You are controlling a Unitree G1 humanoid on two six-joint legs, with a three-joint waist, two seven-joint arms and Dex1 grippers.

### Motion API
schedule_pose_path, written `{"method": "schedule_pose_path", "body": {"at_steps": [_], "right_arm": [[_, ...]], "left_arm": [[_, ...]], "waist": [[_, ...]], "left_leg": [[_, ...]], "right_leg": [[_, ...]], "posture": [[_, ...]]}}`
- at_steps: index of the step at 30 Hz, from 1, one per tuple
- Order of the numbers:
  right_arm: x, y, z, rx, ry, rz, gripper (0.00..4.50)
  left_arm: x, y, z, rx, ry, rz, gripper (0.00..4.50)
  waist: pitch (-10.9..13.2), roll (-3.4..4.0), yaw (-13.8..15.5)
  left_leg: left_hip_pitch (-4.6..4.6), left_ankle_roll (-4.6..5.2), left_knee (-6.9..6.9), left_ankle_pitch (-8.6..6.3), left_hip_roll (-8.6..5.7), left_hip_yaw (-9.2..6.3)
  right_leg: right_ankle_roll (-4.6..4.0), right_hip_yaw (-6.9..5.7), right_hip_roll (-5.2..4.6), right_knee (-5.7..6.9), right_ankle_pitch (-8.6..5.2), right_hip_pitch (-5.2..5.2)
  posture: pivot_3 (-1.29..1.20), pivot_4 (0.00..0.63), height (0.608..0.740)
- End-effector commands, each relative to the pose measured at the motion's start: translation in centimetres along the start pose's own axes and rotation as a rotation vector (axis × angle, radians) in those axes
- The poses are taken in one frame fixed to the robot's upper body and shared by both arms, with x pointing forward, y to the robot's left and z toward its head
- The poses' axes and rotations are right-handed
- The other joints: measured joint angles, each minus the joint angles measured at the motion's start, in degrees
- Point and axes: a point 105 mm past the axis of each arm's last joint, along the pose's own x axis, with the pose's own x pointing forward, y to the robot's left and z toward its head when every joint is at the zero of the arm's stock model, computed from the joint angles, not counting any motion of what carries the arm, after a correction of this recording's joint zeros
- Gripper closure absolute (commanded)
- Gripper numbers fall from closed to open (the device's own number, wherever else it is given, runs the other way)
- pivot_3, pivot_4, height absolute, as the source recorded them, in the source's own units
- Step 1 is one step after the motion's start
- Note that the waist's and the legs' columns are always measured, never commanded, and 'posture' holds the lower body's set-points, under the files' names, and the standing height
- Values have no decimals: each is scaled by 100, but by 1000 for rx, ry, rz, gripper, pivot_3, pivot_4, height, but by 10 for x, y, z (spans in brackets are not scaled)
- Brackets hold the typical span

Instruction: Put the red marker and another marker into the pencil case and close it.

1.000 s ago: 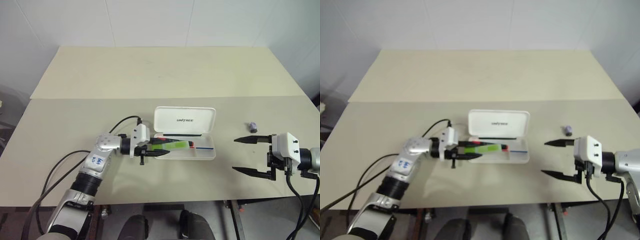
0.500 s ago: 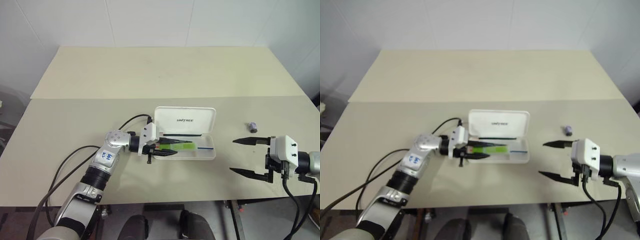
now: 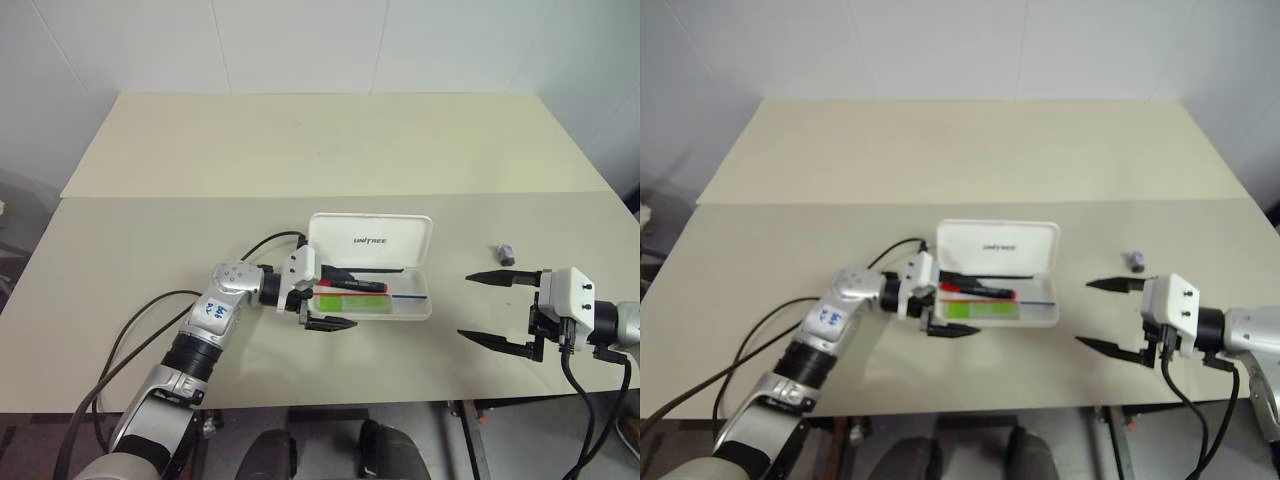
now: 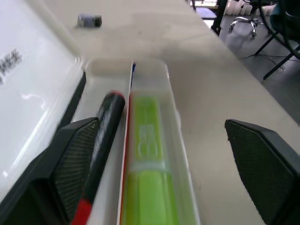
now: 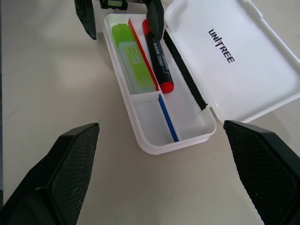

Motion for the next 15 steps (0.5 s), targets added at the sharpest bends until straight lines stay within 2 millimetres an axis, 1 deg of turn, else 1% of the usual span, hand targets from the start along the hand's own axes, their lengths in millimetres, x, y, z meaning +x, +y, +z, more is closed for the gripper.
{"method": "schedule_pose_path", "body": {"at_steps": [1,2,6,10,12,15], "right_arm": [[4,-21,3,46,-45,-151,0],[4,-27,1,71,-47,-200,0],[-4,-65,-30,155,8,-526,0],[-11,-83,-52,217,47,-696,0],[-17,-93,-64,229,87,-788,0],[-25,-109,-72,251,105,-931,0]], "left_arm": [[-1,-4,22,37,-95,-19,25],[-1,-6,26,38,-113,-23,25],[-10,-7,49,57,-200,-11,25],[-23,-8,59,64,-211,7,25],[-32,-8,63,72,-204,26,25],[-49,-4,66,94,-170,74,25]], "waist": [[0,0,-15],[0,0,-21],[-1,-1,-18],[-1,2,-32],[-1,2,-47],[-1,3,-58]], "left_leg": [[0,0,0,0,0,0],[0,0,2,0,1,0],[-1,0,6,0,2,-4],[-3,-1,4,0,1,-6],[-2,-1,3,0,-1,-2],[-1,0,2,0,0,0]], "right_leg": [[0,0,0,0,0,0],[0,0,0,1,0,0],[-1,0,0,5,0,0],[-1,0,-1,5,0,-1],[-1,2,-1,5,0,-1],[-1,3,0,5,0,-3]], "posture": [[0,150,740],[0,150,740],[0,150,740],[0,150,740],[0,150,740],[0,150,740]]}}
